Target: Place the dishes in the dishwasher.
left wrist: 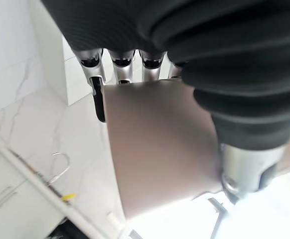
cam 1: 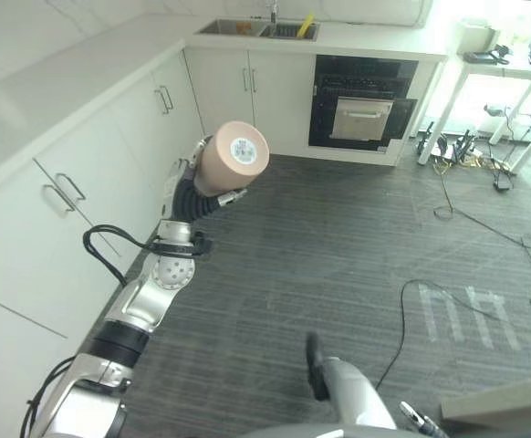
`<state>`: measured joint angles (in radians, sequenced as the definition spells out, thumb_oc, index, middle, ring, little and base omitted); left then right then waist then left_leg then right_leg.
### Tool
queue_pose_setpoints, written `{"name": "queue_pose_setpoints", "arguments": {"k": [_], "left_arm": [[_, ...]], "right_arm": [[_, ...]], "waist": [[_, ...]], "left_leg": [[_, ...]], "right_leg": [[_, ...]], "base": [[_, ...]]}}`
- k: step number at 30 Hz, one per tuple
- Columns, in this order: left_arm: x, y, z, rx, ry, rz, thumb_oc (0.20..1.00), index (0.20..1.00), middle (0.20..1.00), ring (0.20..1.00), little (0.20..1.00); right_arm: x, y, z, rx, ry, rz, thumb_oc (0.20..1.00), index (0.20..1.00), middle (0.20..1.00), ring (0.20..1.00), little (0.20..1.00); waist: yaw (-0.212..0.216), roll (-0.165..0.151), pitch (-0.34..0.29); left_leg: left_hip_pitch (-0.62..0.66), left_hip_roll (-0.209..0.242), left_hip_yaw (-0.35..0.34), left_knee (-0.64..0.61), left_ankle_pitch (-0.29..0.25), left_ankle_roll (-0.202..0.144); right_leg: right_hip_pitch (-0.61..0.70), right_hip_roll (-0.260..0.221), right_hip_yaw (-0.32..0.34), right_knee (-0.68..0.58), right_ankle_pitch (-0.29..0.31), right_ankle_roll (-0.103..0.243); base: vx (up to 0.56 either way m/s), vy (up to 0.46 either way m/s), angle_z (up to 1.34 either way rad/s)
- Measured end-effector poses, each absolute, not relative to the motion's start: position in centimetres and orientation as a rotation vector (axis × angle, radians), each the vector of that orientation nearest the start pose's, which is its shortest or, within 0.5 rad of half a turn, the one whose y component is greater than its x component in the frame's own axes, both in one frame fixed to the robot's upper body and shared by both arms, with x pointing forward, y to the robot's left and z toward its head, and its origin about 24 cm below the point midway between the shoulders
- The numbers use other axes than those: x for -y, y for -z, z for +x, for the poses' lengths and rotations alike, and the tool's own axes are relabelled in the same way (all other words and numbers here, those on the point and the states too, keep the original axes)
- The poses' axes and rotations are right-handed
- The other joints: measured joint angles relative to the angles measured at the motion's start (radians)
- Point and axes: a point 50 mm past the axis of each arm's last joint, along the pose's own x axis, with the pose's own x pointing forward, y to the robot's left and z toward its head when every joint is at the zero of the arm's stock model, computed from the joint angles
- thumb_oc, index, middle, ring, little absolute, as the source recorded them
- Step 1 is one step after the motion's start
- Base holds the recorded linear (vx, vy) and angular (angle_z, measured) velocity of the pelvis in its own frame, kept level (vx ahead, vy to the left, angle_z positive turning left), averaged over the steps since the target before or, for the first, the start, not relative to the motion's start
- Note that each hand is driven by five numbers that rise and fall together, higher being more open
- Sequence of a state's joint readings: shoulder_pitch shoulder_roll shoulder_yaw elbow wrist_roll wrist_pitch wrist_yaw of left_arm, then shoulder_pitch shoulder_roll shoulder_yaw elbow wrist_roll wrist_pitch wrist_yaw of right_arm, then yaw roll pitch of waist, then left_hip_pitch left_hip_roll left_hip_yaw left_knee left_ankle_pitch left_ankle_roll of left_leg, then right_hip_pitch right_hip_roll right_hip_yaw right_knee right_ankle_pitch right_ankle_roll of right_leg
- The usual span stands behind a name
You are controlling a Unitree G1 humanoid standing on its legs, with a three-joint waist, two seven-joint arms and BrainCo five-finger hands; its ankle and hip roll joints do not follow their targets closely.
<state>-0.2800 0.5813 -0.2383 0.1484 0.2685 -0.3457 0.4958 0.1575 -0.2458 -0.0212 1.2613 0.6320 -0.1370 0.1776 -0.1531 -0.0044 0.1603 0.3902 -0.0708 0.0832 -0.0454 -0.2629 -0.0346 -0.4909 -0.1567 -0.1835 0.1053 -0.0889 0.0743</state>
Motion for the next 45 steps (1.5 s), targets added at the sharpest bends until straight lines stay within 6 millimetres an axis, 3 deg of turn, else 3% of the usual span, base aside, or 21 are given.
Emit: {"name": "queue_pose_setpoints", "arguments": {"k": [3,4,7,8,14,15,16,17,19,20,21,22,27,30,31,32,33,34,36,40,45], "left_arm": [[-20.3,-10.0,26.2,0.511,-0.19,0.653,0.2,0.2,0.2,0.2,0.2],[-20.2,-10.8,25.7,0.549,-0.175,0.69,0.2,0.2,0.2,0.2,0.2],[-21.3,-13.6,25.7,0.646,-0.147,0.803,0.2,0.2,0.2,0.2,0.2],[-21.5,-13.7,25.7,0.648,-0.155,0.803,0.2,0.2,0.2,0.2,0.2],[-22.3,-10.8,25.9,0.518,-0.194,0.782,0.2,0.2,0.2,0.2,0.2],[-22.2,-10.0,25.4,0.494,-0.204,0.756,0.2,0.2,0.2,0.2,0.2],[-21.7,-9.4,25.3,0.477,-0.179,0.761,0.2,0.2,0.2,0.2,0.2],[-21.6,-9.0,25.1,0.468,-0.163,0.766,0.2,0.2,0.2,0.2,0.2],[-22.2,-10.2,25.7,0.506,-0.185,0.789,0.2,0.2,0.2,0.2,0.2],[-22.0,-10.8,26.3,0.532,-0.192,0.785,0.2,0.2,0.2,0.2,0.2],[-21.7,-12.1,27.0,0.584,-0.194,0.782,0.2,0.2,0.2,0.2,0.2],[-21.5,-13.1,27.4,0.623,-0.201,0.773,0.2,0.2,0.2,0.2,0.2],[-22.5,-13.1,27.3,0.599,-0.191,0.835,0.2,0.2,0.2,0.2,0.2],[-22.9,-12.8,27.4,0.578,-0.194,0.85,0.2,0.2,0.2,0.2,0.2],[-23.3,-12.7,27.5,0.57,-0.214,0.852,0.2,0.2,0.2,0.2,0.2],[-23.3,-12.7,27.5,0.568,-0.216,0.853,0.2,0.2,0.2,0.2,0.2],[-24.3,-13.5,27.2,0.575,-0.237,0.884,0.2,0.2,0.2,0.2,0.2],[-24.3,-13.1,26.7,0.564,-0.237,0.877,0.2,0.2,0.2,0.2,0.2],[-24.2,-12.0,25.9,0.526,-0.243,0.858,0.2,0.2,0.2,0.2,0.2],[-22.8,-12.4,25.2,0.56,-0.214,0.827,0.2,0.2,0.2,0.2,0.2],[-18.1,-14.1,27.1,0.697,-0.08,0.752,0.2,0.2,0.2,0.2,0.2]], "right_arm": [[26.5,15.9,3.7,-1.105,0.522,0.38,1.0,1.0,1.0,1.0,1.0],[26.4,15.2,8.0,-0.99,0.451,0.374,1.0,1.0,1.0,1.0,1.0],[25.6,14.9,10.3,-0.951,0.402,0.374,1.0,1.0,1.0,1.0,1.0],[25.0,15.3,9.7,-0.979,0.408,0.39,1.0,1.0,1.0,1.0,1.0],[25.0,15.6,8.6,-1.043,0.361,0.327,1.0,1.0,1.0,1.0,1.0],[25.5,15.6,7.8,-1.057,0.374,0.313,1.0,1.0,1.0,1.0,1.0],[24.7,16.2,5.8,-1.102,0.385,0.334,1.0,1.0,1.0,1.0,1.0],[25.0,16.4,3.8,-1.158,0.419,0.332,1.0,1.0,1.0,1.0,1.0],[24.8,16.5,3.6,-1.162,0.423,0.333,1.0,1.0,1.0,1.0,1.0],[24.3,16.6,3.3,-1.174,0.424,0.339,1.0,1.0,1.0,1.0,1.0],[23.2,16.9,2.7,-1.197,0.42,0.359,1.0,1.0,1.0,1.0,1.0],[23.2,16.9,2.6,-1.198,0.422,0.358,1.0,1.0,1.0,1.0,1.0],[23.4,16.1,7.0,-1.02,0.417,0.296,1.0,1.0,1.0,1.0,1.0],[23.9,15.2,9.7,-0.915,0.401,0.27,1.0,1.0,1.0,1.0,1.0],[24.1,15.2,9.7,-0.921,0.408,0.265,1.0,1.0,1.0,1.0,1.0],[24.1,15.2,9.7,-0.92,0.408,0.265,1.0,1.0,1.0,1.0,1.0],[23.9,15.4,9.7,-0.948,0.418,0.273,1.0,1.0,1.0,1.0,1.0],[23.5,15.6,9.0,-0.962,0.419,0.282,1.0,1.0,1.0,1.0,1.0],[23.7,15.8,8.2,-0.987,0.418,0.277,1.0,1.0,1.0,1.0,1.0],[24.7,14.9,10.8,-0.922,0.418,0.253,1.0,1.0,1.0,1.0,1.0],[27.0,14.6,9.2,-0.936,0.482,0.22,1.0,1.0,1.0,1.0,1.0]], "waist": [[0.076,0.057,-0.005],[0.111,0.045,-0.006],[0.125,-0.049,-0.003],[0.162,-0.081,-0.003],[0.194,0.024,-0.05],[0.203,0.053,-0.057],[0.169,0.021,-0.064],[0.184,0.023,-0.069],[0.172,0.048,-0.08],[0.152,0.041,-0.081],[0.127,-0.03,-0.082],[0.154,-0.007,-0.083],[0.181,0.004,-0.058],[0.186,0.026,-0.041],[0.183,-0.015,-0.029],[0.182,-0.019,-0.027],[0.161,-0.038,0.014],[0.162,-0.034,0.013],[0.196,-0.058,0.008],[0.18,-0.014,0.004],[0.127,0.034,-0.014]], "left_leg": [[0.08,0.134,-0.028,0.369,0.086,-0.051],[-0.067,0.153,-0.044,0.646,0.313,-0.04],[-0.493,0.153,-0.092,1.118,0.286,0.05],[-0.636,0.163,-0.036,1.171,0.252,0.091],[-0.698,-0.027,-0.055,-0.04,0.256,0.05],[-0.688,-0.031,-0.052,0.014,0.201,0.115],[-0.657,-0.046,-0.026,0.083,0.314,0.221],[-0.561,-0.054,-0.049,0.034,0.404,0.218],[-0.493,-0.056,-0.062,0.002,0.478,0.158],[-0.477,-0.064,-0.028,-0.01,0.442,0.138],[-0.505,-0.101,0.034,0.119,0.355,0.129],[-0.537,-0.071,-0.009,0.265,0.249,0.153],[-0.35,-0.063,-0.04,0.15,0.229,0.18],[-0.318,-0.055,-0.041,0.118,0.211,0.141],[-0.341,-0.053,0.013,0.176,0.116,0.027],[-0.342,-0.049,0.024,0.181,0.109,0.028],[-0.404,0.019,0.096,0.36,0.051,0.12],[-0.4,0.058,0.077,0.36,0.046,0.105],[-0.382,0.093,0.039,0.318,0.063,0.049],[-0.251,0.227,0.034,0.139,0.164,-0.053],[-0.288,0.252,0.14,0.114,0.284,-0.071]], "right_leg": [[0.19,0.136,0.043,0.218,0.167,-0.134],[0.242,0.194,0.089,0.237,0.08,-0.195],[0.411,0.232,0.142,0.188,-0.05,-0.288],[0.487,0.234,0.176,0.149,-0.039,-0.241],[0.919,0.273,0.249,-0.132,-0.123,-0.094],[0.967,0.289,0.278,-0.115,-0.145,-0.064],[0.978,0.257,0.24,0.033,-0.178,-0.03],[0.944,0.196,0.22,0.117,-0.286,-0.038],[0.83,0.17,0.214,0.058,-0.304,-0.047],[0.779,0.172,0.194,0.005,-0.245,-0.103],[0.818,0.103,0.159,-0.047,-0.193,-0.091],[0.822,0.113,0.152,-0.015,-0.206,-0.069],[0.57,0.031,0.054,0.509,-0.237,0.031],[0.398,-0.152,0.019,0.139,-0.117,0.102],[0.362,-0.217,0.062,0.011,0.019,0.204],[0.362,-0.223,0.067,0.003,0.027,0.21],[0.329,-0.276,0.159,-0.021,0.156,0.189],[0.316,-0.208,0.201,0.075,0.139,0.165],[0.327,-0.116,0.09,0.24,0.067,0.139],[0.495,0.053,-0.024,0.065,0.045,0.011],[0.564,0.085,-0.133,-0.013,0.038,-0.039]], "base": [[0.61,-0.396,0.47],[0.57,-0.541,-0.65],[0.46,-0.357,-0.64],[0.32,-0.05,-0.82],[0.42,0.152,-1.33],[0.18,0.144,-0.95],[0.24,0.177,-1.06],[0.23,0.151,-1.1],[0.23,0.153,-1.02],[0.19,0.134,0.31],[0.16,0.134,0.3],[0.11,0.102,0.24],[0.11,-0.082,-0.01],[0.11,-0.544,-0.1],[0.11,-0.502,0.0],[0.06,-0.353,0.46],[0.07,-0.457,0.66],[0.06,-0.433,0.76],[0.05,-0.47,0.29],[0.02,-0.287,0.07],[0.06,-0.013,0.61]]}}
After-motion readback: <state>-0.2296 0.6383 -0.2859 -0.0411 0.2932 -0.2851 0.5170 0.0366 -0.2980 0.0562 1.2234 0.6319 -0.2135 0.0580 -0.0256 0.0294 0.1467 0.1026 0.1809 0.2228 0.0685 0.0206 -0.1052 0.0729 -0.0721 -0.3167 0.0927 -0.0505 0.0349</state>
